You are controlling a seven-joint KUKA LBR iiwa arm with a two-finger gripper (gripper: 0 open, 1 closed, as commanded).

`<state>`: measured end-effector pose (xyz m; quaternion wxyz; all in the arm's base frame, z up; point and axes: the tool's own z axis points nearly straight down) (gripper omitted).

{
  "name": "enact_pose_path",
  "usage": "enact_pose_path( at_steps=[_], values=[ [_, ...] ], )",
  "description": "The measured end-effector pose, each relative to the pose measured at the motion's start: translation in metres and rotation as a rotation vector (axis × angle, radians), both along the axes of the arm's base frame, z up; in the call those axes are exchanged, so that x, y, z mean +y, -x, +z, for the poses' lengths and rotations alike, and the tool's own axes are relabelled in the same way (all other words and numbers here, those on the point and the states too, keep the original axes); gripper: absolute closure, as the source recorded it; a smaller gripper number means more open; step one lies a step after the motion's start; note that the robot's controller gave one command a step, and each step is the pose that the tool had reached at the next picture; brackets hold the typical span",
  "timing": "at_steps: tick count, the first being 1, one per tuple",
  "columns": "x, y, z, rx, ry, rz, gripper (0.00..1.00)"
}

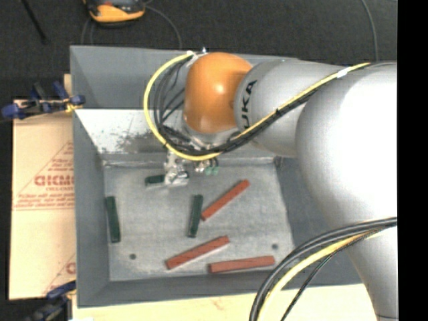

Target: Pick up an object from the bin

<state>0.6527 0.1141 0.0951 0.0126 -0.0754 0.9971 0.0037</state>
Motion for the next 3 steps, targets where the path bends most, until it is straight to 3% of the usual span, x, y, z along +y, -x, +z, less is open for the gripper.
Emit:
enact_pose_path(
  at_steps=[2, 3],
  values=[
    [0.000, -0.001, 0.000, 0.003, 0.000, 0.006, 1.00],
    [-0.003, 0.018, 0.149, 0.019, 0.008, 0.003, 1.00]
  ],
)
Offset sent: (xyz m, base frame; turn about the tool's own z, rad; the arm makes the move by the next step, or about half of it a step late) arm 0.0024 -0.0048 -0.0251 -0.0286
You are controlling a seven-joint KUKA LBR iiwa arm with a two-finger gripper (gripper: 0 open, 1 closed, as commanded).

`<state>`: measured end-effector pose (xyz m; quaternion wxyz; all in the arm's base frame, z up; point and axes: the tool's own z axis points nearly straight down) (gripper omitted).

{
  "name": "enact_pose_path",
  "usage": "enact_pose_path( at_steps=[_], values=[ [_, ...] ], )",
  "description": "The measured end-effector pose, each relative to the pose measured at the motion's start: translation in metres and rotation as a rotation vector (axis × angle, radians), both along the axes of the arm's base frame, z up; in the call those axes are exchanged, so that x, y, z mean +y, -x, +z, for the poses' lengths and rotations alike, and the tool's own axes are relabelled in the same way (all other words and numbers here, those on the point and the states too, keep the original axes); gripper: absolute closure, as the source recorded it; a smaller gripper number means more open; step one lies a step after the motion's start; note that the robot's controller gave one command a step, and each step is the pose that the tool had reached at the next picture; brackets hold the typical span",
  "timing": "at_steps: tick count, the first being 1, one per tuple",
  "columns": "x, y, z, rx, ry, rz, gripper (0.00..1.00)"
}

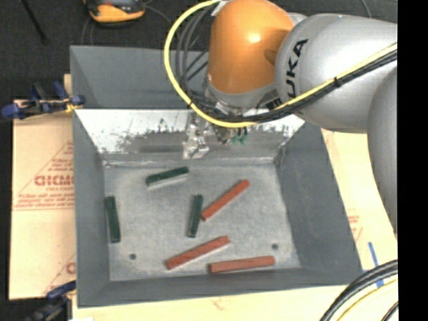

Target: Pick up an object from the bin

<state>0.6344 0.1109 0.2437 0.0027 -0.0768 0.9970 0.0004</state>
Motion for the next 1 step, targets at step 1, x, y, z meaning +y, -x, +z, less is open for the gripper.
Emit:
enact_pose_path(
  at_steps=[1],
  values=[
    [0.0001, 0.0001, -0.0001, 0.000, 0.000, 0.000, 1.00]
  ],
)
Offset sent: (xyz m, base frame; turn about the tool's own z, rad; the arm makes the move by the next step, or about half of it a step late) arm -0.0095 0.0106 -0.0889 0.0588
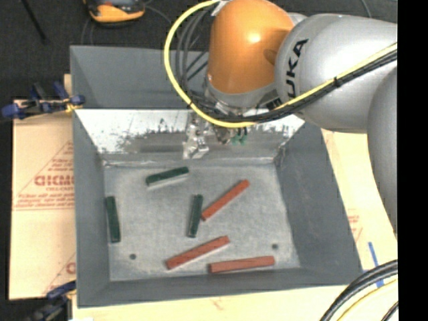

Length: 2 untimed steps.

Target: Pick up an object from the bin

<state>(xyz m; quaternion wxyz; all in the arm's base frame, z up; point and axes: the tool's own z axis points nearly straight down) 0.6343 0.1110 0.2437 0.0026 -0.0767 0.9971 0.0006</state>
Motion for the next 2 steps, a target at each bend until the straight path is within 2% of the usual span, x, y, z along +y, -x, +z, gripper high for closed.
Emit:
enact_pose_path(
  at_steps=[1, 2],
  values=[
    [0.0102, 0.0090, -0.0890, 0.004, -0.001, -0.058, 0.00],
    [0.0104, 0.0083, -0.0879, 0.001, -0.002, -0.058, 0.00]
  ],
)
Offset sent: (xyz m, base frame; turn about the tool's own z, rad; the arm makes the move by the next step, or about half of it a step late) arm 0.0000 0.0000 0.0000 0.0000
